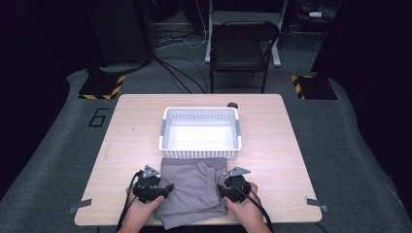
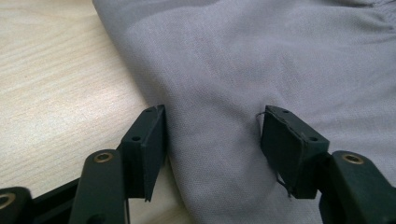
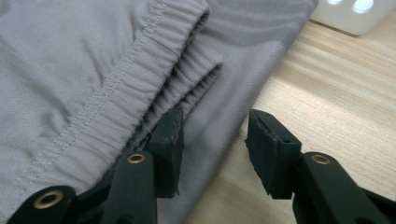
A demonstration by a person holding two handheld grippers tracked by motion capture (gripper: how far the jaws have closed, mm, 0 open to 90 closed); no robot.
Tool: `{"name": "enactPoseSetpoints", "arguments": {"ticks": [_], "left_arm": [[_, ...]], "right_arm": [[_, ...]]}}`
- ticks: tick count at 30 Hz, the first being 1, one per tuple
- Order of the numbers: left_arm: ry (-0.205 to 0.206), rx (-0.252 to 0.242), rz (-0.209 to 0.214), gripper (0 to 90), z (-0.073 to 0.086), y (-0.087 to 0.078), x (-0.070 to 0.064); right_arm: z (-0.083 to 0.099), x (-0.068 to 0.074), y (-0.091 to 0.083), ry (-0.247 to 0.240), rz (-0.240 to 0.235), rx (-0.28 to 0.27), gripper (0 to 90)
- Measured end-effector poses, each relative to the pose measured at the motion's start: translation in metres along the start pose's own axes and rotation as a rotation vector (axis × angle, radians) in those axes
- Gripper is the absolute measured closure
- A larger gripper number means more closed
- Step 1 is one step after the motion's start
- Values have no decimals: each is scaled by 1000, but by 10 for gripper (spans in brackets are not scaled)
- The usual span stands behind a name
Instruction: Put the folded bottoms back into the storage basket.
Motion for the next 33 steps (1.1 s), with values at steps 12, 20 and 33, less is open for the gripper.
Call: {"name": "enactPoseSetpoints", "arguments": {"ticks": [12,20,33], "left_arm": [[25,0,36,598,0,3,-10],[52,-10,12,682,0,1,-17],[15,-28,42,723,-5,-11,-16]], "right_arm": [[-1,8,0,-40,-30,-9,819],[0,5,0,5,-59,-19,862],[-5,6,-12,6,-100,-33,869]]}}
Point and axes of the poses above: each handheld gripper's, and its own axes: y roughly forward along the jaws, z roughly out of its underside, x roughly to its left, the point moved 1 cm from there along y, roughly forward along the jaws, and after that the axes turned 6 degrees about -y, right-handed, at the moved point
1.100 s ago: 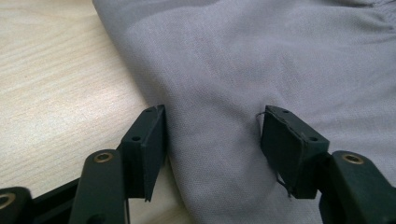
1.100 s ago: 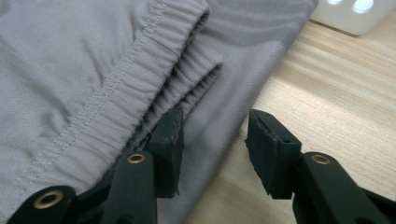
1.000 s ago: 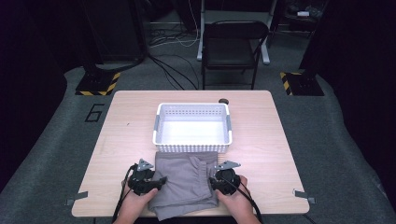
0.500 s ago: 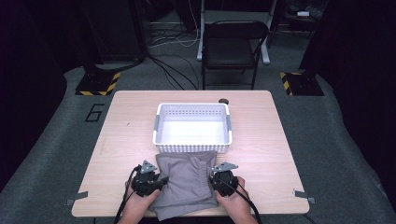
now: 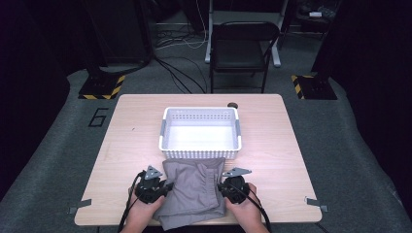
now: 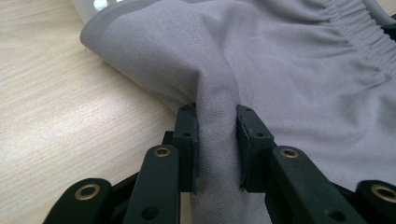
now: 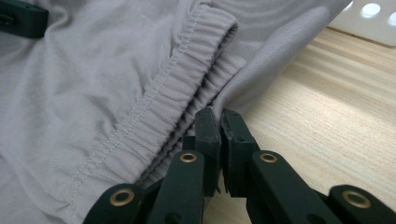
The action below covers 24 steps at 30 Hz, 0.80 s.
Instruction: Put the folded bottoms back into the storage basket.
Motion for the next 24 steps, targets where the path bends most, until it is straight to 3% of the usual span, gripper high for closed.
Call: {"name": "enactPoseSetpoints", "arguments": {"ticks": [4,9,12,19,24], "left_arm": [[-28,-4,25,724,-3,-5,0],[-33,0,42,723,-5,-12,-2],[-30,0,54,723,-7,-16,-3],[-49,-27,69,723,-18,-26,-5],[-49,-41,71,723,-26,-31,-9]], "right_arm": [[0,1,-6,-6,-14,0,868],[-4,5,-13,5,-20,-13,868],[-5,4,-15,-20,-25,-16,868],[-13,-2,-28,32,-52,-37,869],[-19,-5,-38,16,-62,-31,868]]}}
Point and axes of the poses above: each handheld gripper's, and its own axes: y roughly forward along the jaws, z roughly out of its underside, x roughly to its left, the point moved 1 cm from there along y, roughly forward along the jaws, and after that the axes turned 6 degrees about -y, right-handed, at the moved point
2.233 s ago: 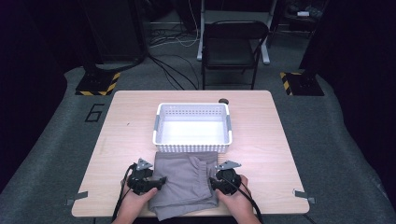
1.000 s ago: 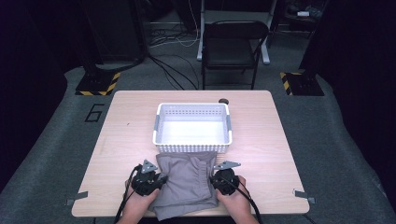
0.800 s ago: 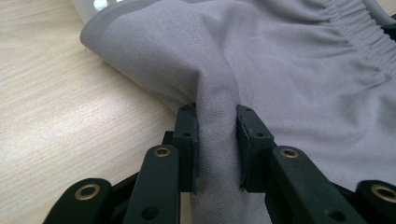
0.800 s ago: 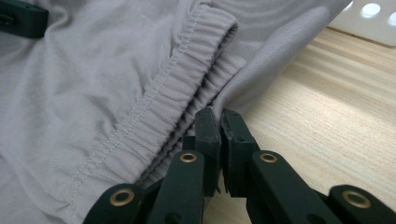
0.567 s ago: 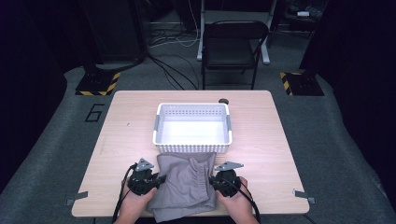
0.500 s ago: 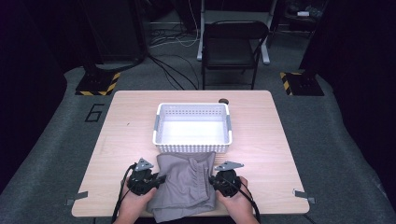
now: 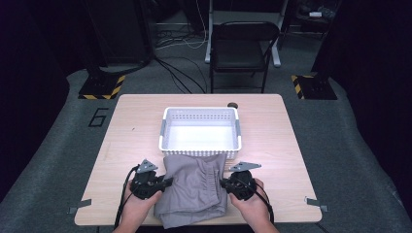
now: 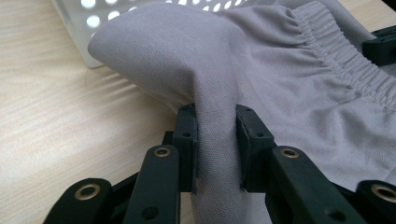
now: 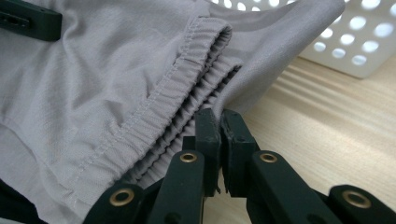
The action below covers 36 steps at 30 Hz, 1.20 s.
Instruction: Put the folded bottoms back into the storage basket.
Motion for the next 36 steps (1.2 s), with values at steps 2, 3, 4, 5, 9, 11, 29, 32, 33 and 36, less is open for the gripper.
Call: {"name": "enactPoseSetpoints", "arguments": {"ticks": [2,3,4,5,9,11,29,32,33,36], "left_arm": [[14,5,0,723,-4,-3,-1],[13,-1,-3,723,-6,-4,-3],[12,-1,-3,722,-7,-6,-3],[15,-2,-2,723,-9,-7,-4],[8,-7,5,722,-15,-13,-5],[7,-4,8,722,-18,-15,-5],[36,-9,34,722,-40,-39,-16],[43,-14,33,722,-43,-43,-20],[42,-15,34,722,-45,-45,-22],[58,-13,37,722,-50,-52,-26]], "right_arm": [[-4,-1,-3,-21,-2,-10,868],[-5,0,-5,-13,2,-4,868],[-8,-1,-7,-20,0,-11,868],[-10,0,-9,-21,-4,-15,868],[-17,0,-15,-34,-8,-26,868],[-21,0,-18,-26,-13,-27,868],[-41,1,-41,-22,-30,-48,868],[-44,3,-47,-30,-31,-52,868],[-44,4,-48,-28,-31,-51,867],[-48,6,-56,-37,-27,-56,868]]}}
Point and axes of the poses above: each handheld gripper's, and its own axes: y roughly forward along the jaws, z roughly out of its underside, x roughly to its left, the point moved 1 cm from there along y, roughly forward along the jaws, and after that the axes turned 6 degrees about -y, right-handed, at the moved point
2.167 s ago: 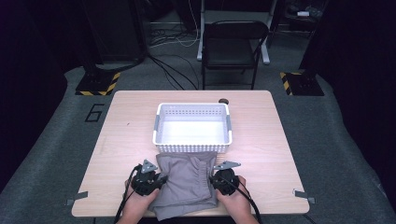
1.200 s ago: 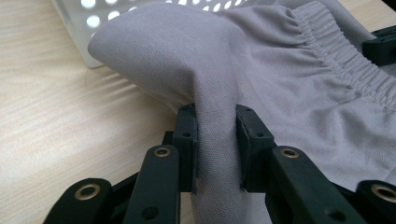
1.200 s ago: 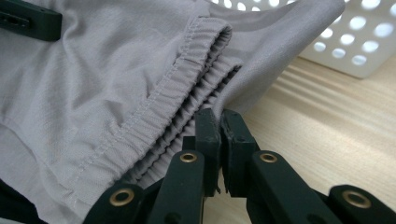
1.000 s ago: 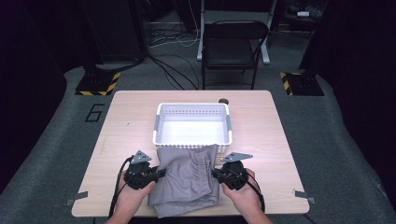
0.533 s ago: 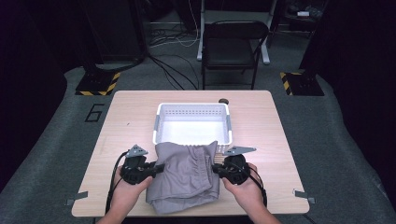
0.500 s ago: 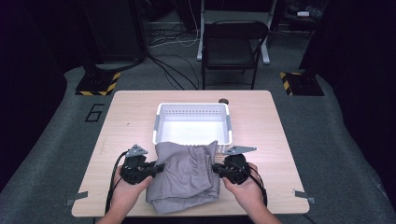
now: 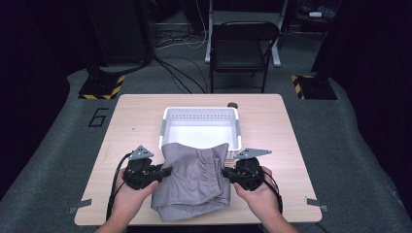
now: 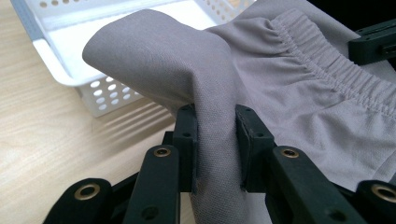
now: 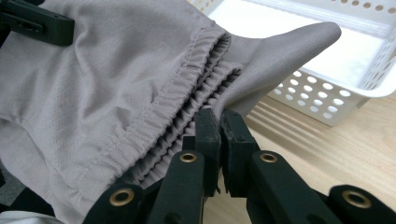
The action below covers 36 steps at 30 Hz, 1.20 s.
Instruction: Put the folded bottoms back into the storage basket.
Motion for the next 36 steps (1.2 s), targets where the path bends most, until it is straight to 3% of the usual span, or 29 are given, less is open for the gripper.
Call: {"name": "enactPoseSetpoints", "arguments": {"ticks": [12,29,34,36], "left_arm": [[15,-25,9,722,-20,-8,-6],[22,-24,4,722,-32,1,-4],[19,-23,5,722,-38,6,-1],[-3,-34,8,722,-41,8,0]], "right_arm": [[-9,-5,-14,2,2,-3,868],[-23,-18,-16,-1,20,-15,869],[-28,-21,-16,4,39,-16,870],[-30,-24,-15,-5,42,-19,871]]}}
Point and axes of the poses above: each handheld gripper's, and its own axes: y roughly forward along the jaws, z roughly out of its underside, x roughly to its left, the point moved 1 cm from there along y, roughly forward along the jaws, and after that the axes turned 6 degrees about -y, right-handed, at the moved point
